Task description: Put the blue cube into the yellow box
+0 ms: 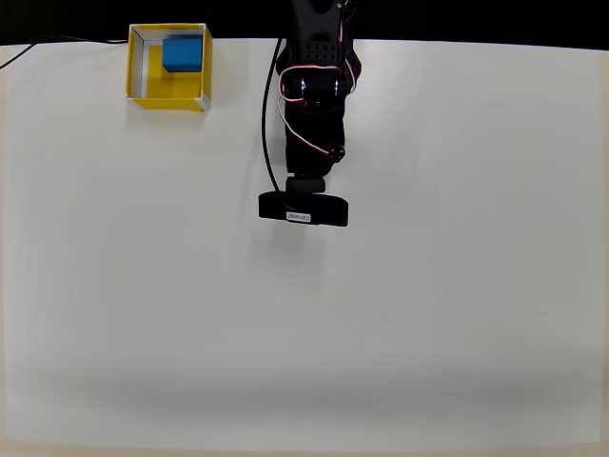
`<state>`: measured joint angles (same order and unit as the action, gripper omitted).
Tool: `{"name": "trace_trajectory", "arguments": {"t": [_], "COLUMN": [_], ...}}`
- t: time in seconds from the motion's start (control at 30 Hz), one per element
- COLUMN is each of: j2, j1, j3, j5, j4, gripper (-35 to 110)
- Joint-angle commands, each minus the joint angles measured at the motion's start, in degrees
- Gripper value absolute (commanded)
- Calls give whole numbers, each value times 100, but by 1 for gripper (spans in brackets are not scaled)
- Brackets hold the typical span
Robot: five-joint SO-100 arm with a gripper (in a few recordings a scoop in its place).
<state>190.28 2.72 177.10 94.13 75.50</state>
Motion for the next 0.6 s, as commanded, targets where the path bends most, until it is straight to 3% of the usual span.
{"name": "trace_trajectory", "arguments": {"t": [0.0, 0.57], "j2": [132, 123], "j1": [-9, -343], "j3": [62, 308], "j5": [202, -70], "j4": [290, 246], "gripper": [0, 2]}}
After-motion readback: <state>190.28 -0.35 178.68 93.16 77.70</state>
